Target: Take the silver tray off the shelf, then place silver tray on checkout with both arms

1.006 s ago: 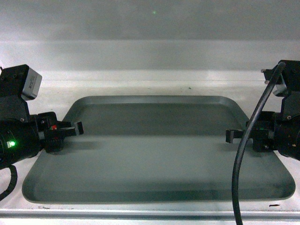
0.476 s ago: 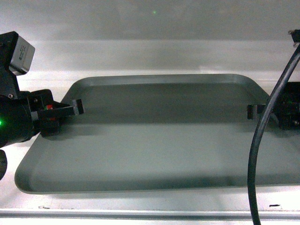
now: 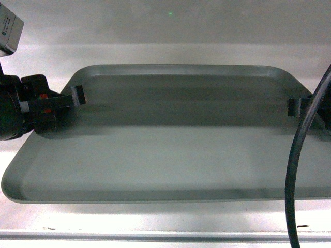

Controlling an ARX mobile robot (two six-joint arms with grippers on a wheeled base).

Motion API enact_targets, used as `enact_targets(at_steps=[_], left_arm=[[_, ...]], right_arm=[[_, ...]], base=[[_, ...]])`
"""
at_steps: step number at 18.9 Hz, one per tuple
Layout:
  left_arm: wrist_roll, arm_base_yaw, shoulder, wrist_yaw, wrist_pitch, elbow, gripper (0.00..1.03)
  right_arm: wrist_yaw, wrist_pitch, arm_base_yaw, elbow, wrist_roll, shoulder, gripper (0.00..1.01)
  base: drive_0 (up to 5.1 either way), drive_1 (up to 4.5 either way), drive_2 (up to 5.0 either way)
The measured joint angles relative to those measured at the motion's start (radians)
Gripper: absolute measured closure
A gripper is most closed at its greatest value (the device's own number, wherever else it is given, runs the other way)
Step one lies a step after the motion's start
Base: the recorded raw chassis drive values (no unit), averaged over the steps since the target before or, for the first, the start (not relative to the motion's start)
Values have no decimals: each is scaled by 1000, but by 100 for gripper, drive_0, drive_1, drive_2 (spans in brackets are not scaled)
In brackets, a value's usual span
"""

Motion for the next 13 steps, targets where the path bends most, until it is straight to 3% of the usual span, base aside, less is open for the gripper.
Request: enact_targets(at_steps=[13], left_arm=[[19, -7, 7, -19, 4, -4, 100]], right_arm=[[1, -5, 0, -5, 0, -4, 99]], base=[[0, 0, 0]])
